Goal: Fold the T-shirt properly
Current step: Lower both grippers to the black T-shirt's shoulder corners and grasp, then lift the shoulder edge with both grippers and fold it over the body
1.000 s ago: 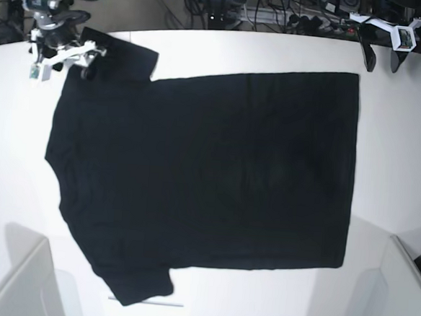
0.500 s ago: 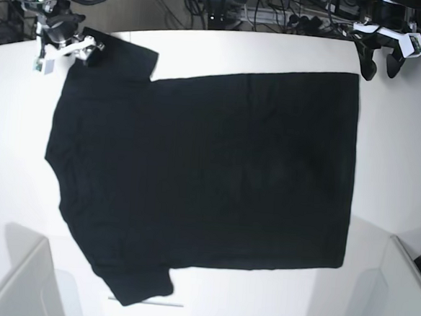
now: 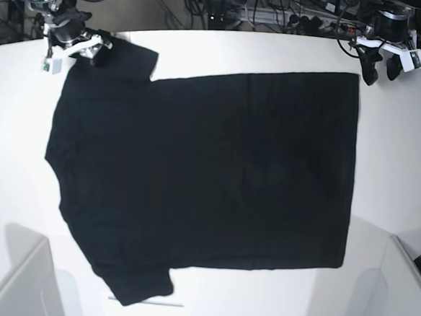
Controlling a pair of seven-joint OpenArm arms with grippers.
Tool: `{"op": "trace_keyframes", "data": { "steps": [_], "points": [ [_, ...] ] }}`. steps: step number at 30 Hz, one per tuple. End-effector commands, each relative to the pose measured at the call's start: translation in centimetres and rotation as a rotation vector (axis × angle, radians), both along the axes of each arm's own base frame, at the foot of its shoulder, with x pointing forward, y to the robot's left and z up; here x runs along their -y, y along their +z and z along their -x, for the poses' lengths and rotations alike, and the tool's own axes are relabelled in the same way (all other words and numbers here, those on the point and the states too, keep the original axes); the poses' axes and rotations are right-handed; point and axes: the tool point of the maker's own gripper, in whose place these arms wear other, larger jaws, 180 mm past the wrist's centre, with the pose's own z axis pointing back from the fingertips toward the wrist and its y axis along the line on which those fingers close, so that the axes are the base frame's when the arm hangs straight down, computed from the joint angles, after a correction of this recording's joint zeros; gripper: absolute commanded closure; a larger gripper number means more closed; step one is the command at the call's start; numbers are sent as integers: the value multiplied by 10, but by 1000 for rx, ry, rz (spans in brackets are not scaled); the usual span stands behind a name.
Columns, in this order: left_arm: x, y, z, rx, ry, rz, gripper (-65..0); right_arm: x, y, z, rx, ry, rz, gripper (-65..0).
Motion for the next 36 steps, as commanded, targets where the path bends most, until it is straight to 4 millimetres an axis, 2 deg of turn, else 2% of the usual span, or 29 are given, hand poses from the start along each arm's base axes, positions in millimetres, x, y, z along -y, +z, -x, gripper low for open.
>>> {"op": "trace_keyframes", "data": {
  "steps": [1,5,6,12,17,21,24,28,30,33,34,36],
  "points": [
    [-1,6,-2,25,-7,-7,-352,0,-5,11,-50,4,-3,-327],
    [-6,-4,0,11,13,0,-360,-2,-6,10,-52,10,-7,-86],
    [-8,-8,2,2,19,1,-362,-2,-6,10,-53,10,-8,-8],
    [-13,-26,3,-40,43,21,-362,-2,-7,11,-56,11,-9,0],
    [4,-48,-15,-150,28,122,-362,-2,-7,11,-56,11,-9,0],
    [23,-57,-28,-184,21,196,-362,-1,-6,11,-56,8,-7,0],
    [32,-61,-30,-194,28,232,-354,0,-7,13,-60,6,-6,0],
    [33,-73,-26,-221,49,254,-341,0,-6,13,-60,6,-5,0],
    [30,-79,-22,-239,57,258,-255,0,-6,13,-59,6,-5,0],
    [28,-85,-17,-256,66,261,-21,0,-6,13,-57,5,-4,0],
    [28,-84,-18,-254,64,259,0,-1,-6,13,-57,7,-4,0],
    [29,-83,-19,-250,62,258,0,-1,-4,13,-54,10,0,0]
  ]
}}
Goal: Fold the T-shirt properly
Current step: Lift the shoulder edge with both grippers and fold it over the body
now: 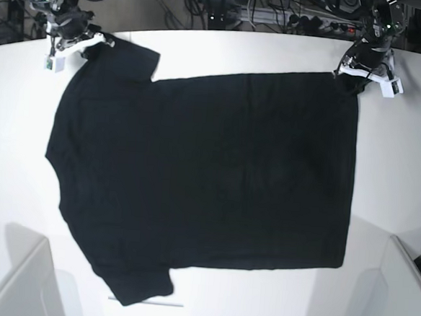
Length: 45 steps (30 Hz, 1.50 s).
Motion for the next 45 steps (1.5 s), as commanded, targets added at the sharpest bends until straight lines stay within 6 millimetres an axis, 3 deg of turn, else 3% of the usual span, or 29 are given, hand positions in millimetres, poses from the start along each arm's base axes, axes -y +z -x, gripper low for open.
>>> {"op": "trace_keyframes", "data": {
  "steps": [1,7,14,18,26,30,42,45],
  "points": [
    [2,-9,14,-75,-17,1,0,2,2,9,-27,9,19,0],
    [-15,-4,13,-84,-48,-52,0,4,23,7,15,31,65,0],
    [-46,19,24,-73,-11,-129,0,1,22,17,-8,34,58,0],
    [-42,31,21,-49,-33,-144,0,2,32,12,19,45,77,0],
    [-16,45,3,4,-101,-130,0,-22,52,-20,111,130,74,0],
    [-16,54,-3,33,-102,-142,0,-24,56,-30,139,130,70,0],
    [-11,59,-22,47,-109,-114,0,-20,73,-72,197,152,89,0],
    [-23,58,-26,13,-59,-108,0,-21,80,-86,213,160,90,0]
  ]
}}
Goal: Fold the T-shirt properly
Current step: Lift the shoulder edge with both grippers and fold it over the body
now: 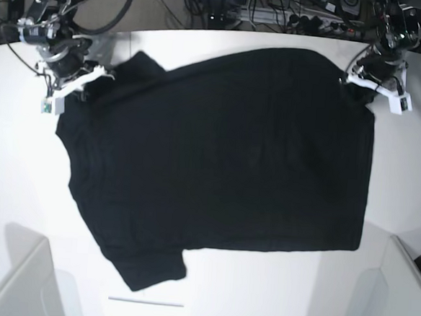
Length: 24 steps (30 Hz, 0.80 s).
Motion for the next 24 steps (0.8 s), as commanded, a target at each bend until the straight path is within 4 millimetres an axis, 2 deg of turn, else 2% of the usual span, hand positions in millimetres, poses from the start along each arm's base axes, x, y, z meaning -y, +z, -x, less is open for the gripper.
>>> {"op": "trace_keyframes", "data": {
  "steps": [1,7,16,20,24],
  "points": [
    [-11,10,-5,28,26,-25,0,4,10,-9,37,8,17,0],
    [-9,14,-20,40,43,1,0,7,19,-39,50,26,16,0],
    [-13,20,-36,60,94,20,0,6,15,-75,43,32,-33,0],
    [-13,21,-39,66,96,20,0,-6,5,-85,12,107,-29,0],
    [-14,21,-40,68,96,21,0,-8,12,-98,48,80,-44,0]
  ]
}}
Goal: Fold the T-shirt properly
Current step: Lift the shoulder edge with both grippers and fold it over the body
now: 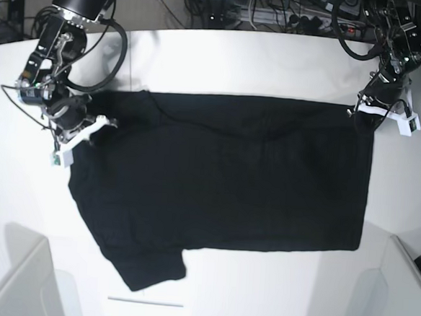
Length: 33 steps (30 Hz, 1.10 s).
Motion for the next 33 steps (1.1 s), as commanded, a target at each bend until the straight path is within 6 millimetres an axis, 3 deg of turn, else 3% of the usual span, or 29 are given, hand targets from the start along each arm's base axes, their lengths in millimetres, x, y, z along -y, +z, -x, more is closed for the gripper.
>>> {"op": "trace_keyframes", "data": {
  "steps": [1,4,10,14,21,27,33],
  "points": [
    [-5,10,-5,33,2,-19,0,5,16,-13,64,-14,6,0],
    [-6,11,-6,35,1,-22,0,7,23,-22,84,-21,6,0],
    [-7,13,-7,44,4,-27,0,14,19,-37,68,-26,-4,0],
    [-25,23,-6,69,60,-42,0,13,18,-44,65,-27,-17,0],
    [-31,27,-9,81,72,-51,0,-18,13,-60,79,72,-16,0],
    [-34,34,-21,114,80,-49,0,-15,5,-64,51,26,-36,0],
    [-35,21,-27,78,89,-6,0,-16,9,-69,63,25,-38,0]
  ]
}}
